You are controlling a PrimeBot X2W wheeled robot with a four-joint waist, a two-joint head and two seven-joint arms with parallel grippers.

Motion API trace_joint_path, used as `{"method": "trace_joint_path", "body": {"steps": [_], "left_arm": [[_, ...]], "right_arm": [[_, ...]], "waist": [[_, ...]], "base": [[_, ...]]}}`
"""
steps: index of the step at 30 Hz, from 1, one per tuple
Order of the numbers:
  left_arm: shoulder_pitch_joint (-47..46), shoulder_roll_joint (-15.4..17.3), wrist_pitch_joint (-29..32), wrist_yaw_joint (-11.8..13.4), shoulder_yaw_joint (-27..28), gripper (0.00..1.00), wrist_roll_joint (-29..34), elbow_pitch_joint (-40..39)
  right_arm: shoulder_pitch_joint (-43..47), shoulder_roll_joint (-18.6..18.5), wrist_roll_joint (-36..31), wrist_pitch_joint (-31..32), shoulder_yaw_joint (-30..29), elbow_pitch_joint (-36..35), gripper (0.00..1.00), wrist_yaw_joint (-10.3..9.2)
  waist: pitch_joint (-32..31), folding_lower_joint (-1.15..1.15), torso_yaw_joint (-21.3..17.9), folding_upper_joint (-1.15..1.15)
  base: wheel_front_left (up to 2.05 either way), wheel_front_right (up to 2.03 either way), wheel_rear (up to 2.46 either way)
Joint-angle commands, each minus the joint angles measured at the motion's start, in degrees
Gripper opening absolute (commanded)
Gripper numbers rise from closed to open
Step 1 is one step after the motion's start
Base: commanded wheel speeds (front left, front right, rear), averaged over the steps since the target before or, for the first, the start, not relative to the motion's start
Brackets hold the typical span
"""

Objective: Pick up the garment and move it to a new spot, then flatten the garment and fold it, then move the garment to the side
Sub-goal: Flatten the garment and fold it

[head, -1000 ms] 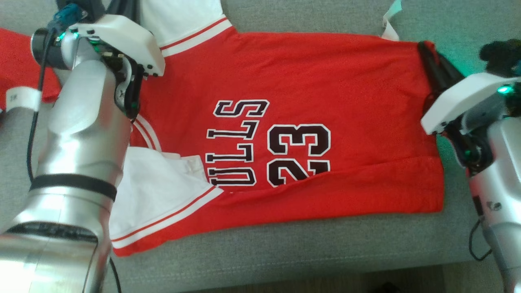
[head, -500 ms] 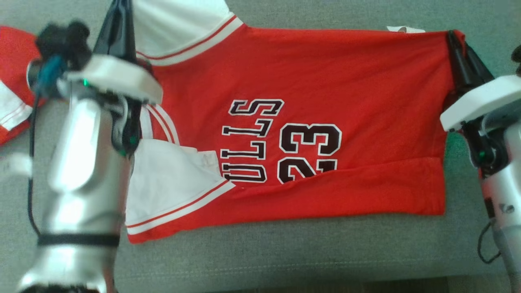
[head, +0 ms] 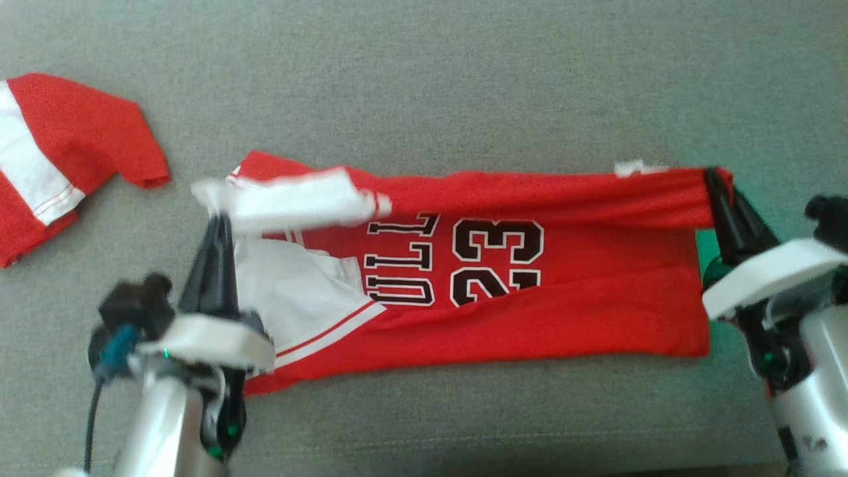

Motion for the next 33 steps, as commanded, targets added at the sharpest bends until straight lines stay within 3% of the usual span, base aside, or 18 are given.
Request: {"method": "trace_joint_path", "body": {"steps": [1, 5, 7, 8, 9, 10, 11, 12, 13, 14, 15, 22, 33], "left_arm": [[0.44, 0.62, -0.43, 0.65, 2.23, 0.0, -0.53, -1.65], [3.65, 0.29, -0.4, 0.82, 2.07, 0.0, -1.67, -0.04], [4.75, 0.1, 0.02, 1.02, 1.86, 0.0, -2.42, 1.67], [4.97, 0.08, 0.15, 1.01, 1.89, 0.0, -2.67, 2.34], [5.13, 0.06, 0.4, 0.97, 1.89, 0.0, -2.93, 3.14], [5.18, 0.05, 0.48, 0.83, 1.87, 0.0, -3.21, 3.88], [5.25, 0.04, 0.79, 0.61, 1.77, 0.0, -3.48, 4.72], [5.27, 0.0, 1.1, 0.3, 1.64, 0.0, -3.87, 5.51], [5.3, -0.04, 1.4, 0.13, 1.43, 0.29, -4.09, 6.28], [5.42, -0.07, 1.96, -0.07, 1.03, 0.89, -4.17, 7.07], [5.44, -0.11, 1.93, -0.25, 0.9, 1.0, -4.39, 7.54], [6.66, 0.3, 0.32, 1.51, 0.46, 1.0, -2.17, 6.35], [9.39, 1.66, -0.41, 4.17, 0.18, 1.0, 3.56, -8.52]], "right_arm": [[1.05, -0.53, -0.22, -0.24, 0.46, -2.24, 0.0, -0.05], [4.21, 0.28, -0.32, -0.17, 0.8, -3.72, 0.02, -0.05], [6.09, 1.02, -0.79, -0.5, 0.87, -4.54, 0.14, -0.05], [6.7, 1.34, -0.9, -0.57, 0.87, -4.75, 0.25, -0.05], [7.33, 1.57, -1.22, -0.68, 0.9, -5.01, 0.43, -0.05], [7.99, 1.7, -1.78, -0.72, 0.99, -5.24, 0.84, -0.05], [8.69, 2.1, -1.99, -0.65, 0.93, -5.43, 1.0, -0.05], [9.35, 2.45, -2.25, -0.73, 0.83, -5.74, 1.0, -0.05], [10.02, 2.66, -2.75, -0.85, 0.8, -6.07, 1.0, -0.05], [10.73, 2.92, -3.13, -0.91, 0.75, -6.42, 1.0, -0.05], [11.48, 3.18, -3.63, -0.97, 0.54, -6.89, 1.0, -0.05], [16.53, 5.56, -7.25, -2.09, -1.66, -12.44, 1.0, -0.05], [17.97, 9.04, -15.17, 0.75, -6.17, -23.72, 1.0, -0.05]], "waist": [[-0.44, 0.0, -0.11, 0.0], [-0.91, 0.0, -0.08, 0.0], [-1.06, 0.0, -0.22, 0.0], [-1.08, 0.0, -0.25, 0.0], [-1.12, 0.0, -0.27, 0.0], [-1.15, 0.0, -0.28, 0.0], [-1.21, 0.0, -0.32, 0.0], [-1.28, 0.0, -0.34, 0.0], [-1.42, 0.0, -0.36, 0.0], [-1.6, 0.0, -0.4, 0.0], [-1.81, 0.0, -0.45, 0.0], [-3.85, 0.0, -0.93, 0.0], [-7.57, 0.0, -1.34, 0.0]], "base": [[0.0, 0.0, 0.0], [0.0, 0.0, 0.0], [0.0, 0.0, 0.0], [0.0, 0.0, 0.0], [0.0, 0.0, 0.0], [0.0, 0.0, 0.0], [0.0, 0.0, 0.0], [0.0, 0.0, 0.0], [0.0, 0.0, 0.0], [0.0, 0.0, 0.0], [0.0, 0.0, 0.0], [0.0, 0.0, 0.0], [0.0, 0.0, 0.0]]}}
